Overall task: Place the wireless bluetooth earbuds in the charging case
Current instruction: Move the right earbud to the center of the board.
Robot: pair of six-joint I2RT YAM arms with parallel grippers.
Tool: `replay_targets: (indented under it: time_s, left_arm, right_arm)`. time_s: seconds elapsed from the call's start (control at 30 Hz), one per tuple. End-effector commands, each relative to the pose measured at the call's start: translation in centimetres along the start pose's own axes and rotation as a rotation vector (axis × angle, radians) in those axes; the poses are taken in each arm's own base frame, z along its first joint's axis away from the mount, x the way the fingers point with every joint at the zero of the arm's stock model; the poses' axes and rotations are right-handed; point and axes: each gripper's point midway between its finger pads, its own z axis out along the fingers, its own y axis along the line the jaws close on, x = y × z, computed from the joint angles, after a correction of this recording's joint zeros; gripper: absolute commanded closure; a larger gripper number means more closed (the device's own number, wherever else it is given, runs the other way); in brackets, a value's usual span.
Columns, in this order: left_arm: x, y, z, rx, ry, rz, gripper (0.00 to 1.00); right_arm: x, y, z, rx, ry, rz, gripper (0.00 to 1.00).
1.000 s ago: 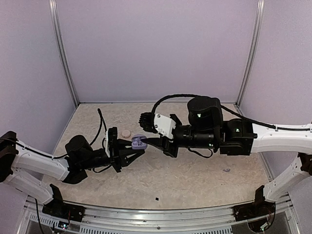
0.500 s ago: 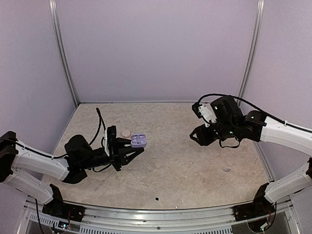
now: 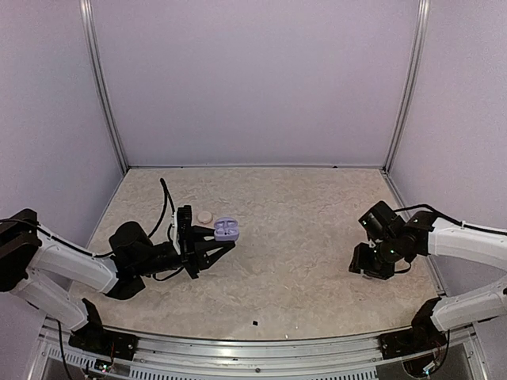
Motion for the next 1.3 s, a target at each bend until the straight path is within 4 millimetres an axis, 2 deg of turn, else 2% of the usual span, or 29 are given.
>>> replay_targets:
  time_s: [0.0, 0.23, 0.37, 0.6, 0.87, 1.27]
  left_arm:
    - [-0.7, 0.2, -0.2, 0.005, -0.036, 0.004, 0.97]
    - [-0.6, 0.3, -0.5, -0.001, -0.036, 0.004, 0.97]
    - [-0.6, 0.4, -0.5, -0.003, -0.036, 0.003, 0.97]
    - [-0.8, 0.4, -0.5, -0.005, -0.039, 0.006, 0.97]
    - [-1.0, 0.4, -0.5, -0.006, -0.038, 0.007, 0.97]
    - [-1.0, 0.5, -0.6, -0.012, -0.036, 0.01, 0.97]
  right_arm:
    - [-0.3, -3.4, 0.1, 0.165, -0.016, 0.22, 0.41]
    - [-1.2, -5.9, 0.1, 0.221, -0.051, 0.356, 0.43]
    - [-2.1, -5.9, 0.6, 0.192, -0.063, 0.377, 0.43]
    - [-1.6, -6.7, 2.1, 0.242, -0.033, 0.386, 0.45]
    - [-2.1, -7.1, 3.2, 0.245, -0.047, 0.394, 0.48]
    - [-0.9, -7.0, 5.5, 0.246, 0.021, 0.365, 0.61]
